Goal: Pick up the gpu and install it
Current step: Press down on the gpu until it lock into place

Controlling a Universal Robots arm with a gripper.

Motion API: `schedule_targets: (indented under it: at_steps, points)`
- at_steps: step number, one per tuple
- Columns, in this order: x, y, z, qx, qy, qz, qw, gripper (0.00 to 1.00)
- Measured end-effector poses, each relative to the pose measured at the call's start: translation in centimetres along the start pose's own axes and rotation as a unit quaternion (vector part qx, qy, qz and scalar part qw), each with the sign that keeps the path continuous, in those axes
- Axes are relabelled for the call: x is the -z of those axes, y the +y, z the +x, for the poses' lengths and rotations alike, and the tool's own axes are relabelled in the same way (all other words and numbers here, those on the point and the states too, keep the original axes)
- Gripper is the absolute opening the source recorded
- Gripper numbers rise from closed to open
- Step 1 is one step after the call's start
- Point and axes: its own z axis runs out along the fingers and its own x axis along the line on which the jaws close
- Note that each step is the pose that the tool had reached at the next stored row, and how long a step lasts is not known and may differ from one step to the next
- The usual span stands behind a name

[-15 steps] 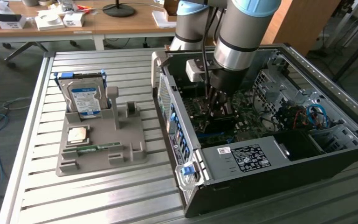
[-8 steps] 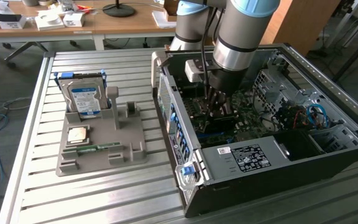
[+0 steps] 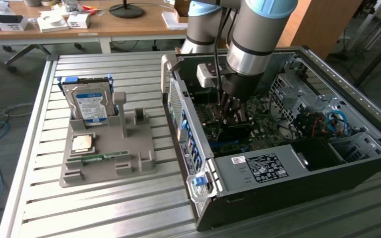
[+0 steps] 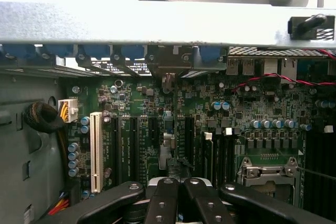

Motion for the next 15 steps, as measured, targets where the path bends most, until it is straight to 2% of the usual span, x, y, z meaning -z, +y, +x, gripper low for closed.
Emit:
schedule_targets:
  at_steps: [15]
  points:
    - [0.34, 0.01, -0.02, 0.000, -0.0002, 0.0001, 1.0000, 0.11]
